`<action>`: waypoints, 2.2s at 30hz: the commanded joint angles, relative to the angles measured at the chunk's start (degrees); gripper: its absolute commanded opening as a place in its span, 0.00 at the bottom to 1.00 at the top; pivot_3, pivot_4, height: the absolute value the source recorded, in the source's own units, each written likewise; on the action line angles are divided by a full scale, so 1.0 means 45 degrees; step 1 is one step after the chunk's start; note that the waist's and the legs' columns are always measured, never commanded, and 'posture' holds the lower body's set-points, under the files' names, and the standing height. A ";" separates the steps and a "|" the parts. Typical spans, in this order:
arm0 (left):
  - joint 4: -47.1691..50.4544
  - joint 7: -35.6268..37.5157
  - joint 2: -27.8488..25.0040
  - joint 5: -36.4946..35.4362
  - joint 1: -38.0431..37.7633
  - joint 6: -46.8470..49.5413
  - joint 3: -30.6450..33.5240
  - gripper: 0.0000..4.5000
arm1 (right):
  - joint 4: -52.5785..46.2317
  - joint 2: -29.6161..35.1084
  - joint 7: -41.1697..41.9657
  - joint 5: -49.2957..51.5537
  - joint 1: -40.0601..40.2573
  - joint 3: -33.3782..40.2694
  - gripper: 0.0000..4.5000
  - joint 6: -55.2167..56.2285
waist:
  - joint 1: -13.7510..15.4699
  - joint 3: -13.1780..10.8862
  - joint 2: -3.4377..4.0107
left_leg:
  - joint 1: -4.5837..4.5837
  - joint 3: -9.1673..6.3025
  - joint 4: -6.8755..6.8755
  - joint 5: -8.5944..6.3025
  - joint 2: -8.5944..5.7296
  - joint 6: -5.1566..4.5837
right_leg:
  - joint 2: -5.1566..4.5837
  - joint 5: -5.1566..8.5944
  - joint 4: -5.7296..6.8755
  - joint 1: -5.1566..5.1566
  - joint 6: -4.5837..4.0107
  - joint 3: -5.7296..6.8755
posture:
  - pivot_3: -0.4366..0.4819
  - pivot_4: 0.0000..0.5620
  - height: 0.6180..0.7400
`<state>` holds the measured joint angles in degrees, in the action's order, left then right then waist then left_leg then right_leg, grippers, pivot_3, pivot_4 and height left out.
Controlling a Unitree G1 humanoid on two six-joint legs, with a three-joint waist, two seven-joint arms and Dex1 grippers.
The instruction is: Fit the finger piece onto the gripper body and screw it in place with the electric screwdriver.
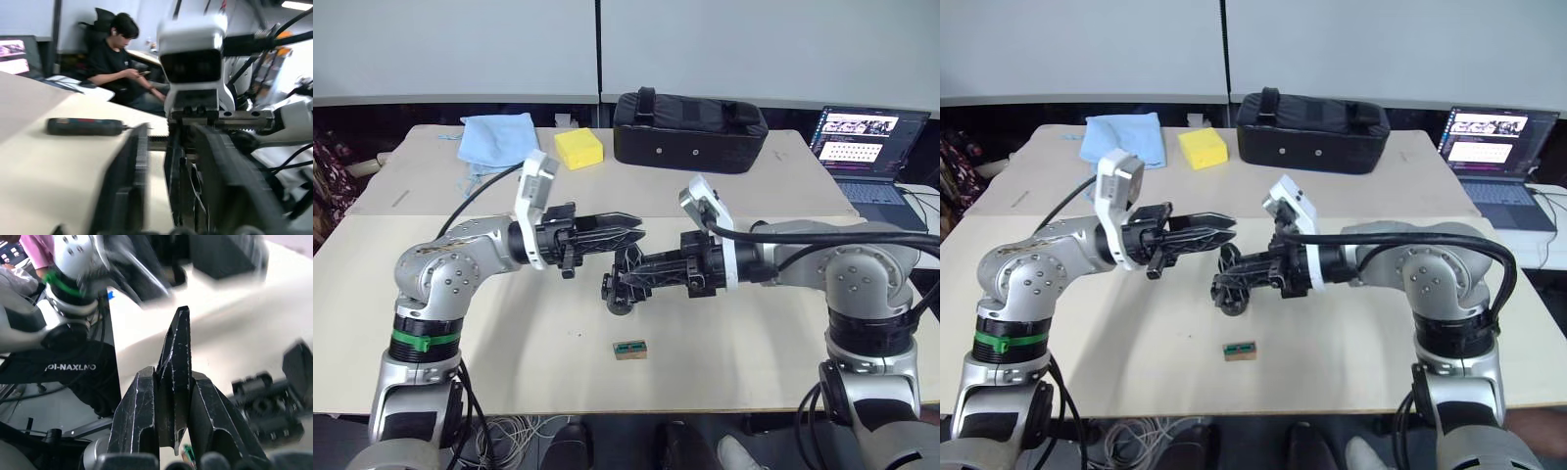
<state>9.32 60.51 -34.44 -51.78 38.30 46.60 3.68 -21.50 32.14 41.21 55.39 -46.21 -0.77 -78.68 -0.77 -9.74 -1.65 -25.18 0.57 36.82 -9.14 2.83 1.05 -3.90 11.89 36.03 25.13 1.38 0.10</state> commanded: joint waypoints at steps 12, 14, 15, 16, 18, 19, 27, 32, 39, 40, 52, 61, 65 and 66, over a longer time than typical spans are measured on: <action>-0.5721 0.4447 -0.1543 0.6310 -0.2591 -0.9704 -0.0911 1.00 | -0.0095 0.0956 0.4605 -0.4474 0.3820 -0.0771 0.09 1.0525 | 0.0224 -0.0002 -0.0003 | -0.0007 0.0012 -0.0014 -0.0006 0.0007 -0.0001 | -0.0023 0.0012 -0.0034 0.0011 -0.0015 0.0018 | 0.48 0.27 1.00; -0.6298 0.4332 -0.1102 0.7025 -0.2529 -1.0592 -0.1347 1.00 | 0.0515 0.0663 0.4852 -0.5144 0.4065 -0.0996 0.09 1.1679 | 0.0307 -0.0002 -0.0004 | -0.0016 0.0024 -0.0012 -0.0006 0.0002 -0.0001 | -0.0032 0.0009 -0.0040 0.0011 -0.0007 0.0020 | 0.48 0.27 1.00; -0.6618 0.4227 -0.0811 0.7265 -0.2442 -1.0892 -0.1496 1.00 | 0.0763 0.0565 0.4971 -0.5440 0.4147 -0.1072 0.09 1.2202 | 0.0321 -0.0003 -0.0005 | -0.0020 0.0026 -0.0012 -0.0005 -0.0001 -0.0002 | -0.0034 0.0005 -0.0040 0.0010 -0.0002 0.0018 | 0.48 0.27 1.00; -0.7050 0.3990 -0.0528 0.7572 -0.2281 -1.1277 -0.1612 1.00 | 0.0962 0.0441 0.5030 -0.5523 0.4181 -0.1062 0.09 1.2501 | 0.0329 -0.0003 -0.0005 | -0.0025 0.0032 -0.0011 -0.0005 -0.0003 -0.0002 | -0.0036 0.0003 -0.0040 0.0015 0.0001 0.0017 | 0.48 0.27 1.00; -0.7769 0.3810 -0.0089 0.7955 -0.1988 -1.1835 -0.1765 1.00 | 0.1299 0.0214 0.5131 -0.5580 0.4202 -0.1007 0.09 1.2972 | 0.0326 -0.0006 -0.0010 | -0.0025 0.0034 -0.0011 -0.0005 -0.0004 -0.0003 | -0.0032 0.0000 -0.0039 0.0015 0.0004 0.0016 | 0.48 0.27 1.00; -0.8052 0.3820 0.0060 0.8081 -0.1868 -1.2052 -0.1828 1.00 | 0.1436 0.0131 0.5187 -0.5618 0.4201 -0.0992 0.09 1.3180 | 0.0325 -0.0006 -0.0010 | -0.0025 0.0033 -0.0011 -0.0004 0.0000 -0.0003 | -0.0025 -0.0002 -0.0034 0.0016 0.0006 0.0016 | 0.48 0.27 1.00; -0.9650 0.3550 0.1597 0.9091 -0.0512 -1.2180 -0.2744 1.00 | 0.1837 -0.0390 0.5243 -0.5926 0.4284 -0.1176 0.09 1.3907 | 0.0320 -0.0005 -0.0011 | -0.0020 0.0033 -0.0008 -0.0004 0.0006 -0.0004 | -0.0006 -0.0049 -0.0015 0.0014 0.0086 0.0013 | 0.48 0.27 1.00; -1.0510 0.3696 0.2103 0.9432 0.0011 -1.2438 -0.3009 1.00 | 0.1605 -0.0353 0.5146 -0.5982 0.4422 -0.1223 0.09 1.3773 | 0.0300 -0.0005 -0.0011 | -0.0013 0.0033 -0.0008 -0.0004 0.0009 -0.0005 | 0.0001 -0.0050 -0.0003 0.0014 0.0085 0.0012 | 0.48 0.27 1.00; -1.0957 0.3728 0.2708 0.9546 0.0264 -1.2298 -0.3042 1.00 | 0.1267 -0.0155 0.4951 -0.5911 0.4643 -0.1162 0.09 1.3540 | 0.0315 -0.0005 -0.0011 | -0.0014 0.0032 -0.0007 -0.0004 0.0008 -0.0005 | -0.0001 -0.0050 -0.0003 0.0013 0.0087 0.0011 | 0.48 0.27 1.00; -1.1001 0.3651 0.2753 0.9573 0.0275 -1.2321 -0.3018 1.00 | 0.1242 -0.0126 0.4946 -0.5909 0.4657 -0.1156 0.09 1.3517 | 0.0315 -0.0005 -0.0012 | -0.0014 0.0032 -0.0007 -0.0004 0.0008 -0.0005 | -0.0001 -0.0051 -0.0003 0.0013 0.0087 0.0011 | 0.48 0.27 1.00; -1.1314 0.3332 0.3008 1.0051 0.0233 -1.2688 -0.3170 0.50 | 0.1172 -0.0372 0.4685 -0.6030 0.4518 -0.1450 0.09 1.3487 | 0.0316 -0.0004 -0.0013 | -0.0010 0.0032 -0.0001 -0.0003 0.0008 -0.0005 | -0.0001 -0.0051 0.0000 0.0007 0.0087 0.0010 | 0.48 0.27 1.00; -1.0795 0.3322 0.2908 1.0270 -0.0030 -1.2388 -0.3375 0.50 | 0.2226 -0.1459 0.3975 -0.7033 0.3601 -0.2401 0.09 1.3534 | 0.0339 -0.0003 -0.0014 | -0.0006 0.0031 0.0010 -0.0003 0.0005 -0.0005 | -0.0002 -0.0054 0.0005 -0.0001 0.0091 0.0010 | 0.48 0.27 1.00; -1.0814 0.3343 0.2786 1.0470 -0.0096 -1.2152 -0.3578 0.50 | 0.2625 -0.1773 0.3703 -0.7380 0.3454 -0.2642 0.09 1.3497 | 0.0330 -0.0002 -0.0013 | -0.0005 0.0031 0.0010 -0.0003 0.0002 -0.0005 | -0.0003 -0.0057 0.0009 -0.0001 0.0091 0.0010 | 0.48 0.27 1.00; -1.0780 0.3362 0.2773 1.0460 -0.0094 -1.2121 -0.3597 0.50 | 0.2712 -0.1787 0.3701 -0.7495 0.3475 -0.2702 0.09 1.3567 | 0.0330 -0.0002 -0.0013 | -0.0005 0.0031 0.0010 -0.0003 0.0003 -0.0005 | -0.0002 -0.0057 0.0009 -0.0001 0.0091 0.0010 | 0.48 0.27 1.00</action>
<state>-39.58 75.32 -21.63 -6.58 38.36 -8.67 -11.06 -8.59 24.13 58.34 22.09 -29.58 -13.16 -18.22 0.72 -9.74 -1.71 -25.20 0.71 36.86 -9.16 2.84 1.02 -3.91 11.63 36.07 25.12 1.79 0.14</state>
